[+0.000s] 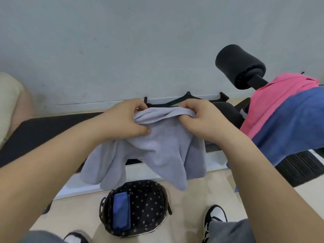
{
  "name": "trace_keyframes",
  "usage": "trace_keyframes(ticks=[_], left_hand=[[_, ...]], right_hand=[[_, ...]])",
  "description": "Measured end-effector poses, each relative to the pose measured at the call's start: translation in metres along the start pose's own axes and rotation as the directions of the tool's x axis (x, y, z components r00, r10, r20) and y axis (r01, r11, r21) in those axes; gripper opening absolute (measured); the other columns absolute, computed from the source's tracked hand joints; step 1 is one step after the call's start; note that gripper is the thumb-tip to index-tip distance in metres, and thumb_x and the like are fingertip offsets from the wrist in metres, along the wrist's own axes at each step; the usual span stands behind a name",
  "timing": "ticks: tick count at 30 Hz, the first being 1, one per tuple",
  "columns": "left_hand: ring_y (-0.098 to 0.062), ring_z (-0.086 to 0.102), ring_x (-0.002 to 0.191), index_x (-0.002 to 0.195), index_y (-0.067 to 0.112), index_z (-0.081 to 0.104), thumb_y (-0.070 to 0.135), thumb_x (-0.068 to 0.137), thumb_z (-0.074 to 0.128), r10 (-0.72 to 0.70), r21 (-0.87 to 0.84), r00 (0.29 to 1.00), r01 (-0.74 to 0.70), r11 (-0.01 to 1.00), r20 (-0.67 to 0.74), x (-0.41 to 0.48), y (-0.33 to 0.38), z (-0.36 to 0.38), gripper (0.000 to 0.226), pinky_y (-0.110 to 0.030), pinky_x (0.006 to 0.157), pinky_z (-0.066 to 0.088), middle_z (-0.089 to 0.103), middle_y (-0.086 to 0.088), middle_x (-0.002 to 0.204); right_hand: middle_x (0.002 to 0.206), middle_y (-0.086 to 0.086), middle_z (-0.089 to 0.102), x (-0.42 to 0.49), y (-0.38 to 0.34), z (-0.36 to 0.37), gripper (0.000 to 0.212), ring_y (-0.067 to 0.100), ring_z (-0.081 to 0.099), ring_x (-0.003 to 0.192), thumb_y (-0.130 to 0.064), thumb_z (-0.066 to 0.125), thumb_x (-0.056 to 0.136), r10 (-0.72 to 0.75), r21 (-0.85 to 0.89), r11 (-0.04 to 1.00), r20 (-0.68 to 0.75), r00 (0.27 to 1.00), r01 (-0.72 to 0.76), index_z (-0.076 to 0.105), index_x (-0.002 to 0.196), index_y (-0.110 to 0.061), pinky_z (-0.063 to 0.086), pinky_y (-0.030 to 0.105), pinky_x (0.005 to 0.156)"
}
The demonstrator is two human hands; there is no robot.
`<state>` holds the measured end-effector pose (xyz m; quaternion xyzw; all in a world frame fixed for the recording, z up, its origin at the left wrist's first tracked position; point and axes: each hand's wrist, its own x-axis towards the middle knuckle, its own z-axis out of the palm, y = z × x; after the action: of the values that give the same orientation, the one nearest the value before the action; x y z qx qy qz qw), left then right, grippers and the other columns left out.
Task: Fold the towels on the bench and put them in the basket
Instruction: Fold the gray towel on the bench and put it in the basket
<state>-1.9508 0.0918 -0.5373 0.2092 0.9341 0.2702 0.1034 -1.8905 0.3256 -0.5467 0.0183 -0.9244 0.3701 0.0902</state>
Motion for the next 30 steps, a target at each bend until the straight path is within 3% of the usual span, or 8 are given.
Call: trace_keyframes(ticks=[6, 8, 12, 14, 18, 21, 26, 30], left_hand=[[-0.015, 0.059, 0.092, 0.108, 0.031, 0.056, 0.026, 0.079, 0.064, 0.002, 0.086, 0.98, 0.016, 0.996, -0.199, 0.013, -0.046, 0.044, 0.03, -0.041, 0.079, 0.056, 0.059, 0.013, 0.105], [-0.015, 0.056, 0.097, 0.111, 0.029, 0.054, 0.024, 0.079, 0.067, 0.02, 0.092, 0.967, 0.004, 0.996, -0.255, 0.018, -0.053, 0.048, 0.034, -0.042, 0.079, 0.055, 0.055, 0.012, 0.111], [-0.015, 0.055, 0.086, 0.091, 0.027, 0.057, 0.022, 0.079, 0.067, 0.025, 0.081, 0.944, 0.002, 0.997, -0.328, 0.024, -0.054, 0.043, 0.017, -0.036, 0.07, 0.051, 0.057, 0.012, 0.095], [-0.013, 0.055, 0.077, 0.082, 0.028, 0.058, 0.018, 0.081, 0.062, -0.03, 0.131, 0.95, 0.074, 0.989, -0.31, 0.027, -0.055, 0.042, 0.01, -0.031, 0.062, 0.047, 0.059, 0.01, 0.084], [-0.014, 0.057, 0.074, 0.084, 0.025, 0.06, 0.012, 0.076, 0.057, -0.215, 0.253, 0.964, 0.25, 0.934, -0.159, 0.032, -0.068, 0.037, 0.015, -0.027, 0.057, 0.043, 0.063, 0.006, 0.083], [-0.022, 0.064, 0.076, 0.079, 0.021, 0.066, 0.012, 0.073, 0.056, -0.333, 0.26, 0.941, 0.338, 0.904, -0.066, 0.032, -0.082, 0.029, 0.014, -0.03, 0.062, 0.051, 0.068, -0.001, 0.083], [-0.026, 0.064, 0.072, 0.071, 0.019, 0.067, 0.012, 0.071, 0.056, -0.391, 0.239, 0.909, 0.415, 0.878, -0.142, 0.025, -0.107, 0.011, 0.013, -0.032, 0.063, 0.053, 0.068, -0.003, 0.074], [-0.025, 0.064, 0.076, 0.08, 0.023, 0.068, 0.012, 0.075, 0.057, -0.431, 0.301, 0.886, 0.463, 0.834, -0.172, 0.02, -0.123, 0.008, 0.016, -0.033, 0.065, 0.054, 0.068, -0.002, 0.083]], right_hand=[[0.067, 0.01, 0.051, 0.014, 0.01, 0.021, 0.03, 0.012, 0.04, 0.059, -0.03, 0.057, 0.092, 0.054, -0.094, 0.995, 0.108, 0.993, -0.043, 0.06, 0.072, -0.008, 0.035, 0.031, 0.058], [0.061, 0.003, 0.042, 0.02, 0.016, 0.023, 0.031, 0.013, 0.036, 0.059, -0.028, 0.055, 0.094, 0.07, -0.108, 0.992, 0.098, 0.993, -0.06, 0.055, 0.072, -0.005, 0.033, 0.03, 0.058], [0.065, -0.006, 0.057, 0.03, 0.027, 0.027, 0.024, 0.021, 0.054, 0.066, -0.015, 0.048, 0.095, 0.159, -0.203, 0.967, 0.014, 0.987, -0.153, 0.064, 0.077, -0.019, 0.049, 0.035, 0.061], [0.081, 0.0, 0.065, 0.035, 0.026, 0.029, 0.036, 0.026, 0.065, 0.073, 0.0, 0.043, 0.087, 0.225, -0.21, 0.951, -0.038, 0.973, -0.228, 0.07, 0.091, -0.024, 0.061, 0.043, 0.067], [0.088, 0.001, 0.06, 0.046, 0.03, 0.036, 0.049, 0.028, 0.066, 0.068, 0.016, 0.041, 0.078, 0.366, -0.065, 0.925, -0.12, 0.923, -0.375, 0.071, 0.098, -0.018, 0.064, 0.043, 0.057], [0.092, 0.003, 0.065, 0.051, 0.039, 0.042, 0.047, 0.024, 0.065, 0.078, 0.012, 0.039, 0.077, 0.381, 0.115, 0.925, -0.292, 0.878, -0.363, 0.072, 0.094, -0.016, 0.063, 0.048, 0.072], [0.121, 0.005, 0.066, 0.056, 0.068, 0.06, 0.048, 0.032, 0.056, 0.113, -0.001, 0.041, 0.088, 0.205, -0.22, 0.917, -0.459, 0.864, -0.334, 0.071, 0.118, -0.023, 0.051, 0.052, 0.09], [0.118, 0.01, 0.063, 0.063, 0.093, 0.072, 0.042, 0.034, 0.058, 0.109, -0.011, 0.042, 0.096, 0.187, -0.266, 0.906, -0.451, 0.873, -0.331, 0.066, 0.13, -0.02, 0.05, 0.053, 0.095]])
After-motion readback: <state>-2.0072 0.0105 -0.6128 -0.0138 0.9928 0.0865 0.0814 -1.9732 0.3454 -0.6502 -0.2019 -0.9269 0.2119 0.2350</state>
